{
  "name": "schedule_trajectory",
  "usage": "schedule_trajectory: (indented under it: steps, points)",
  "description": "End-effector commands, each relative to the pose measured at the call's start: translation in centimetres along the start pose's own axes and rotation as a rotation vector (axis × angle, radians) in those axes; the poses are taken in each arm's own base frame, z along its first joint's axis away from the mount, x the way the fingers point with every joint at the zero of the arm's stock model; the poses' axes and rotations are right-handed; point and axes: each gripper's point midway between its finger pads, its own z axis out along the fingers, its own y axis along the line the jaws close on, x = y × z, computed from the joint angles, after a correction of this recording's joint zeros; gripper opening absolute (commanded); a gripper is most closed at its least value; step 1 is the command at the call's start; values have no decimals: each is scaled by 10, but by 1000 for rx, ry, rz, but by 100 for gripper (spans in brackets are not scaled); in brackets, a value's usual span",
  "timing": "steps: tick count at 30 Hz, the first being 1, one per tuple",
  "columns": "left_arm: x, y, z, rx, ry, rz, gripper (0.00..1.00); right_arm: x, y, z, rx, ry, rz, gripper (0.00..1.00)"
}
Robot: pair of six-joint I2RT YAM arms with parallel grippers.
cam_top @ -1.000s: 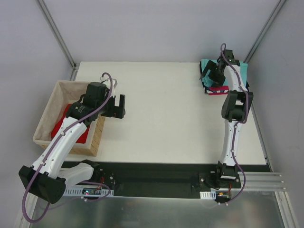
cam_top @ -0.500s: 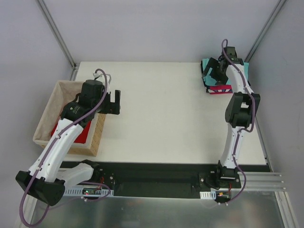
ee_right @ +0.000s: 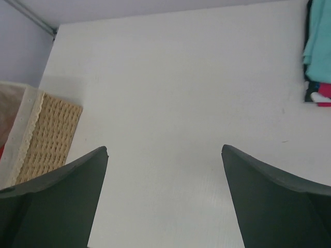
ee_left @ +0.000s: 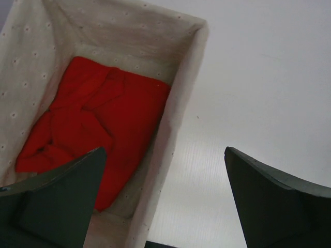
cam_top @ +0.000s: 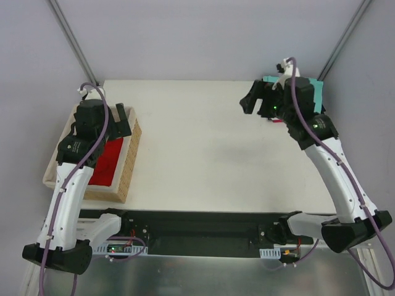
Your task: Fold and stack the t-shirts
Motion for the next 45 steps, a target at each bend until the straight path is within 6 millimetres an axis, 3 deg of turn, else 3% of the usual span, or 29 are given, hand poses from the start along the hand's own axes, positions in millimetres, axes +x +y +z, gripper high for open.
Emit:
schedule_trajectory:
  steps: [1, 5, 10, 14, 24, 31, 45]
  points:
    - [34, 28, 17, -130, 167, -81, 99, 69, 8, 28, 17, 147, -34, 97]
    - [52, 46, 30, -239, 260, -94, 99, 104, 37, 23, -46, 201, -110, 97]
    - [69, 59, 43, -325, 330, -169, 99, 128, 48, 20, -76, 240, -156, 97]
    - [78, 64, 49, -368, 352, -208, 99, 151, 37, 21, -60, 277, -177, 97]
    - [112, 94, 57, -496, 449, -272, 99, 184, 21, 28, -32, 337, -199, 97]
    - [136, 102, 57, -495, 493, -306, 99, 198, 22, 36, -39, 379, -178, 96]
    - [185, 99, 72, -411, 616, -463, 99, 200, 23, 33, -45, 389, -175, 96]
